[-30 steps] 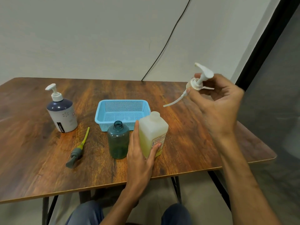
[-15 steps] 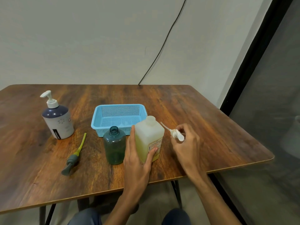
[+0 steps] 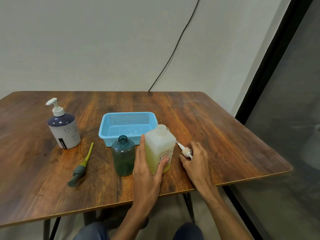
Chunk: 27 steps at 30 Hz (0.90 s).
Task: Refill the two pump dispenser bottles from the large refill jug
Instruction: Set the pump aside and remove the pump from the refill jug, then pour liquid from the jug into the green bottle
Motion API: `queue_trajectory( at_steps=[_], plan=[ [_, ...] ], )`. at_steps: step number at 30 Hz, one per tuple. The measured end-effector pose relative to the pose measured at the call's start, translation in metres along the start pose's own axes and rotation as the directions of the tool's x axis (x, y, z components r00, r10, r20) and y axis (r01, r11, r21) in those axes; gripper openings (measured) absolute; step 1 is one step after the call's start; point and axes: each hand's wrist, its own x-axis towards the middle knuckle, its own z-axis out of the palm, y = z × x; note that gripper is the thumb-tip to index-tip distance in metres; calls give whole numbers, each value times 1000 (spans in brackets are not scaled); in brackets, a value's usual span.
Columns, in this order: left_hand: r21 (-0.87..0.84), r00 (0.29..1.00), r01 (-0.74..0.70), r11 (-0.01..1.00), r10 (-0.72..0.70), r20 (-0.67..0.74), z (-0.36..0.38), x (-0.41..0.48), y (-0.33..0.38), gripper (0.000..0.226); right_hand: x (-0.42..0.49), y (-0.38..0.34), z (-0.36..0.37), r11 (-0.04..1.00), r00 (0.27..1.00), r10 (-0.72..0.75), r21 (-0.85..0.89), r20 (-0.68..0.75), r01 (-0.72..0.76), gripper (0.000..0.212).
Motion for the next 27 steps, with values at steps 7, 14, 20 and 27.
queue_trajectory(
  at_steps=[7,14,20,27],
  plan=[
    [-23,1000,4,1000,-4,-17,-2,-1,7,94,-9,-9,-18,983,992,-98,146,-82,109,44],
    [18,997,-68,998,69,-38,-14,-19,22,88,-23,-42,-30,873,991,-124,470,-55,135,58],
    [9,962,-163,987,161,-222,-54,-30,26,44,-35,-60,-7,754,979,-136,657,153,2,94],
    [25,962,29,999,-21,-272,-89,-1,2,59,-38,-74,17,736,990,-54,676,127,-46,93]
  ],
)
